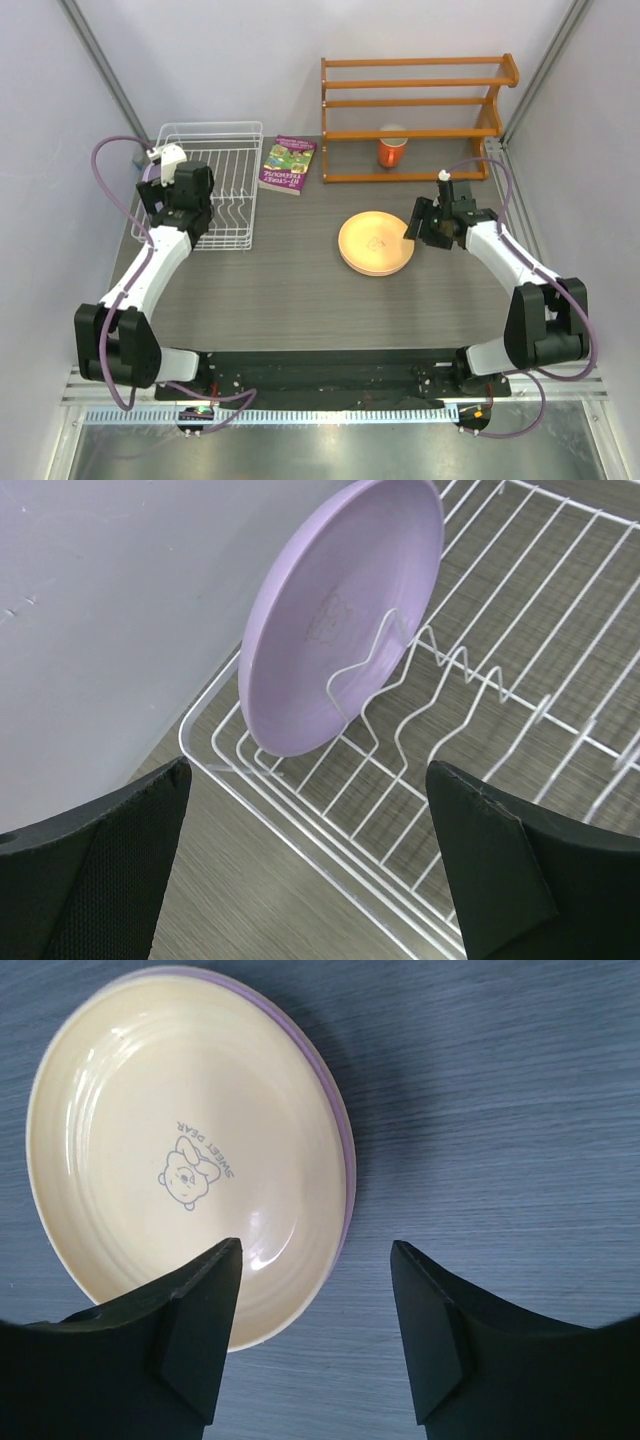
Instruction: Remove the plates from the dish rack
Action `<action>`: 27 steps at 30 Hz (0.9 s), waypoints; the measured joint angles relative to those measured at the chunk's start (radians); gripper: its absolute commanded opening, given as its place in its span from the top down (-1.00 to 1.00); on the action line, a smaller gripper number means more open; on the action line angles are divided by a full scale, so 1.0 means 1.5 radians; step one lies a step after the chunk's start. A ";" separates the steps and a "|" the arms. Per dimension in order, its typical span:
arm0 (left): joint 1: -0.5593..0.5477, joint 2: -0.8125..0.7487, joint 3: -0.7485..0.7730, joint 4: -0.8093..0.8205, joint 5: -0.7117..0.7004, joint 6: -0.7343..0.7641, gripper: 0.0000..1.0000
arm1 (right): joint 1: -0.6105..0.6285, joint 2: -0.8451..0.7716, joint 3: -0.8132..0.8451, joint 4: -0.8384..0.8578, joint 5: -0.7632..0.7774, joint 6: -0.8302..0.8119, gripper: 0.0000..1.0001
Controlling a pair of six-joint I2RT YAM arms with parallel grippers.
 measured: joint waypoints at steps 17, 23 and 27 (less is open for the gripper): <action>0.043 0.169 0.072 0.116 -0.132 0.082 -0.99 | 0.000 -0.049 -0.003 0.007 0.043 -0.009 -0.46; 0.068 0.225 0.118 0.109 -0.139 0.080 -0.99 | 0.000 -0.025 -0.006 0.008 0.042 -0.017 -0.45; 0.090 0.247 0.134 0.090 -0.117 0.066 -0.97 | -0.001 -0.022 -0.006 0.011 0.040 -0.019 -0.45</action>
